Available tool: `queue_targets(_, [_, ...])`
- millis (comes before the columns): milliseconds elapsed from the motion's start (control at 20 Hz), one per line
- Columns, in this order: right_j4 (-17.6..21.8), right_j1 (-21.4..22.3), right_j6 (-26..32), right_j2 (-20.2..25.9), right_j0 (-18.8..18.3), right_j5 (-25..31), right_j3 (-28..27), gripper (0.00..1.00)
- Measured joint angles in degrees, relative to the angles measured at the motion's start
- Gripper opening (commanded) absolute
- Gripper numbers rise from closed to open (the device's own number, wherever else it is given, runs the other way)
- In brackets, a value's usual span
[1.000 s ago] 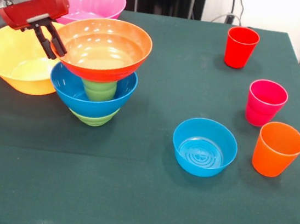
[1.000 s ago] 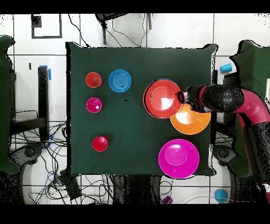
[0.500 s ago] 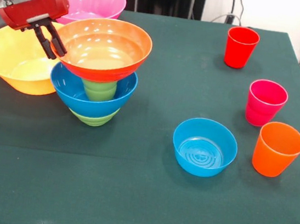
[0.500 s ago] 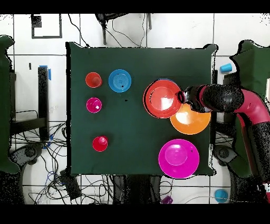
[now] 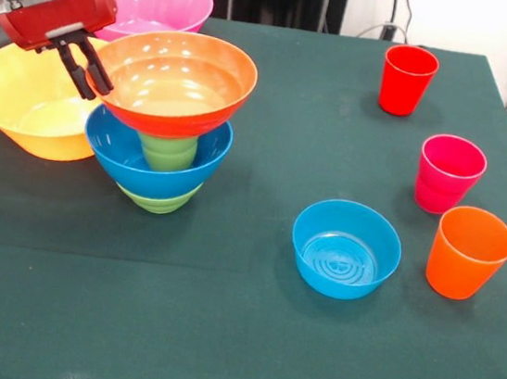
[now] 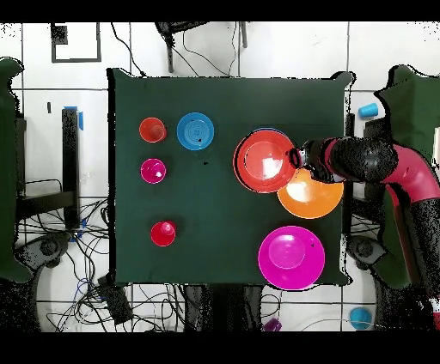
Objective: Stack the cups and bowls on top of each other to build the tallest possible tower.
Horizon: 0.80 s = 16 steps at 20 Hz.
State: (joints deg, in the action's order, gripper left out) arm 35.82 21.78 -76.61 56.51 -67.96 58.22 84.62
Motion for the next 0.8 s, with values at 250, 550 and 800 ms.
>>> queue_targets(250, [0.01,-0.01,1.58,0.00,0.00,0.57,-0.12,0.00])
queue_targets(550, [0.02,-0.01,2.90,0.00,0.00,1.41,-0.30,0.00])
queue_targets(800, [0.04,-0.03,3.44,-0.01,0.00,1.98,-0.65,0.00])
